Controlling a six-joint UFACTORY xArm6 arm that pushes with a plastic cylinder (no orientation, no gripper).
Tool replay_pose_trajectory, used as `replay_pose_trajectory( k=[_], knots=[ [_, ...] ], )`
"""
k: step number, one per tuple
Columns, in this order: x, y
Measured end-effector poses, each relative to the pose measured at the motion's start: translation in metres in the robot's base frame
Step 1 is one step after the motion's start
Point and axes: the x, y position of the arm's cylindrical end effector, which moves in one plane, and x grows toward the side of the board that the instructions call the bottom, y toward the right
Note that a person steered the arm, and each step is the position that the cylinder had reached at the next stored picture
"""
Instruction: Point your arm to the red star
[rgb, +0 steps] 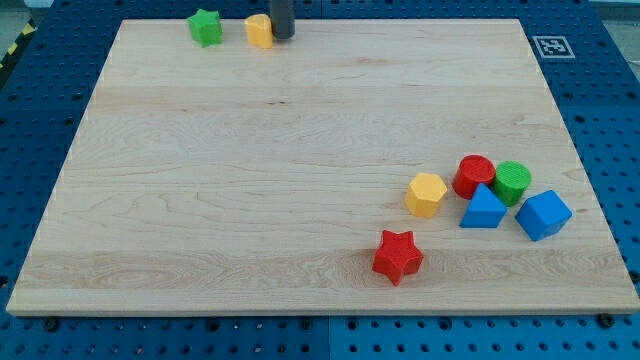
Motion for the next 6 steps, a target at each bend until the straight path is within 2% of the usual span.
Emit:
replay_pose_trajectory(
  k=[2, 3, 5, 6],
  knots=[
    [0.000, -0.043],
    [0.018, -0.023],
    [0.142, 0.063],
    [0.208, 0.085]
  ],
)
